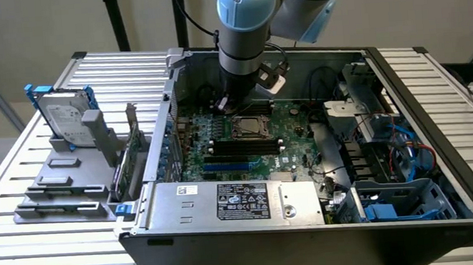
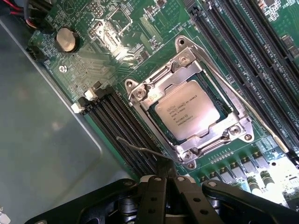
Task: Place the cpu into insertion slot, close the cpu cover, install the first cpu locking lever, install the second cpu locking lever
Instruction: 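Install the first cpu locking lever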
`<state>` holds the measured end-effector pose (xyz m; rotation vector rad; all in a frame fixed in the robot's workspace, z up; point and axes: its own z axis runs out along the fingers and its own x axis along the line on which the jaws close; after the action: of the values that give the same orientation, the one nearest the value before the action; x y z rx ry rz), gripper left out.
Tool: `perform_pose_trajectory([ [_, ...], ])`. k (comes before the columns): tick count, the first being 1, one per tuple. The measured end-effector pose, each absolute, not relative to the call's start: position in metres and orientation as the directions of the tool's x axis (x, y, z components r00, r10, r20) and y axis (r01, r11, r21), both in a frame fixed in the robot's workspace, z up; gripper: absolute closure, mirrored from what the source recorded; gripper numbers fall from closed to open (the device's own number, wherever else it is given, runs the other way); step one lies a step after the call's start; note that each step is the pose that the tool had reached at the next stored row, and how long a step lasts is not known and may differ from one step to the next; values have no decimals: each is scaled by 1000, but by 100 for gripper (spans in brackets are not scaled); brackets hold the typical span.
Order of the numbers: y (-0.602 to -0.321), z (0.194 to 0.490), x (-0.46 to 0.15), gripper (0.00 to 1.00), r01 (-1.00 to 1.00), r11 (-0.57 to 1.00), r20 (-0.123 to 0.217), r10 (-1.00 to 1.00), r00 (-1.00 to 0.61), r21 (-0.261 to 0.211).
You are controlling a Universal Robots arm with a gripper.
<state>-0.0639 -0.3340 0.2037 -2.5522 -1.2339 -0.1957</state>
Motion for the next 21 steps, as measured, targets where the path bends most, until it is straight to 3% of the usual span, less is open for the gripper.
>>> perform_pose_trajectory([
  [21,-330,201,-54,89,783,-591,232,748,622,-193],
])
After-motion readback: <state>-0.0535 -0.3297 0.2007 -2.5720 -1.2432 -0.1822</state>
